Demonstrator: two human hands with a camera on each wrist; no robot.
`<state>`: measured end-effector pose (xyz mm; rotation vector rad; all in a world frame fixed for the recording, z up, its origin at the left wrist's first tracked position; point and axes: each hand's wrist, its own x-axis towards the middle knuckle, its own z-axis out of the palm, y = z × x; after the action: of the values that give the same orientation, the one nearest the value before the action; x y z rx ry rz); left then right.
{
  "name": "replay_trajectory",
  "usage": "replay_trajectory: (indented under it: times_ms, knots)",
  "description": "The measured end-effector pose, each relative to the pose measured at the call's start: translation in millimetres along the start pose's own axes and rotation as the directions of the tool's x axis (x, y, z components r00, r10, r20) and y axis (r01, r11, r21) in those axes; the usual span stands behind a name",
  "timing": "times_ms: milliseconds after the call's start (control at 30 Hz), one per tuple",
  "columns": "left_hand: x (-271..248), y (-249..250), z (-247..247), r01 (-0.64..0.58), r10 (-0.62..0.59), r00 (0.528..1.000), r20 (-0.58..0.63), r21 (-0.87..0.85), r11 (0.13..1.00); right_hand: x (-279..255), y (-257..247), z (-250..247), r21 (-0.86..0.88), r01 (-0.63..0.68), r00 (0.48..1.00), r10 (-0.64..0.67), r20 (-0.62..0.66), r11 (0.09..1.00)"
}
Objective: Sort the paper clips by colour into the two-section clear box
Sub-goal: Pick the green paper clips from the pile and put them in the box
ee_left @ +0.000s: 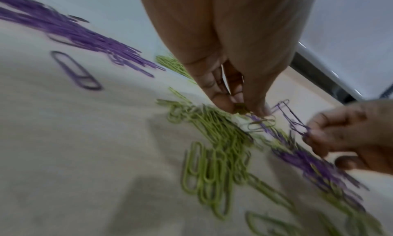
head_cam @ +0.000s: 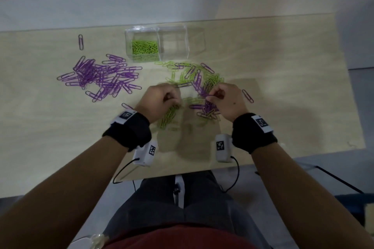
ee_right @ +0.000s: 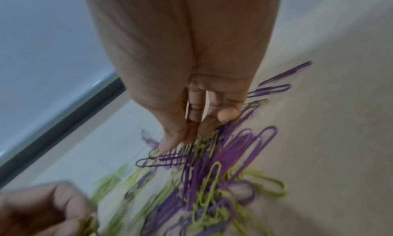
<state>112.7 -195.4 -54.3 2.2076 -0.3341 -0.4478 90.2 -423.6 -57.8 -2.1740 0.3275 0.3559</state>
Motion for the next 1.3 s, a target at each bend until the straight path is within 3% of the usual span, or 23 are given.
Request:
replay_trajectory:
  times_ms: [100,200,300,433,567,667,800,900,1000,1067,1133,1200,1300]
  knots:
    - [-3.8,-9.9,-15.0,0.052,-0.055,0.994,-0.091,-0.033,0.998,-7.6,1.3,-20.0,0.133,0.075,0.996,-0.070,-0.047,0.988]
    - [-2.8,-20.7,-24.2,0.051,-0.035,0.988,-0.153,0.098,0.994,-10.7,3.7,-39.5,0.184,0.137,0.989,-0.123,-0.085,0.973]
    - [2.7,-23.4,-20.2,-0.016,0.067,0.982,-0.176,0.276,0.961,-11.1,10.0,-58.8,0.200,0.173,0.981,-0.151,-0.120,0.964]
    - [16.1,-3.6,-0.8,-0.112,0.157,0.982,-0.108,0.341,0.934,-12.0,24.5,-81.5,0.220,0.152,0.969,-0.102,-0.224,0.964]
    - [33.1,17.8,23.0,-0.226,0.232,0.972,0.037,0.411,0.883,-17.6,35.5,-92.6,0.361,0.094,0.954,0.019,-0.299,0.928]
    - [45.0,25.9,34.7,-0.225,0.176,0.974,0.143,0.518,0.825,-20.5,42.6,-97.0,0.487,0.101,0.954,0.053,-0.294,0.867]
    - [52.7,27.7,36.0,-0.196,0.134,0.980,0.150,0.566,0.801,-16.7,48.9,-100.5,0.623,0.102,0.943,0.123,-0.308,0.775]
    - [51.3,24.2,36.2,-0.202,0.126,0.977,0.171,0.573,0.794,-12.8,56.5,-96.5,0.517,0.015,0.912,0.200,-0.357,0.856]
    - [49.5,20.7,32.0,-0.207,0.140,0.976,0.167,0.512,0.833,-9.9,65.5,-90.7,0.222,-0.120,0.905,0.199,-0.377,0.968]
    - [49.1,23.8,25.2,-0.215,0.187,0.976,0.110,0.366,0.905,-11.2,66.2,-85.6,0.019,-0.168,0.896,0.161,-0.414,0.986]
    - [50.9,34.5,19.6,-0.209,0.209,0.978,0.019,0.181,0.961,-13.3,63.5,-78.2,-0.175,-0.109,0.893,0.019,-0.450,0.979]
    - [58.7,51.9,19.3,-0.189,0.191,0.979,-0.068,0.043,0.981,-16.4,56.2,-66.8,-0.273,0.019,0.902,-0.135,-0.409,0.962]
    - [81.2,78.8,32.0,-0.149,0.141,0.986,-0.089,-0.087,0.985,-18.4,41.0,-51.9,-0.211,0.119,0.909,-0.192,-0.370,0.970]
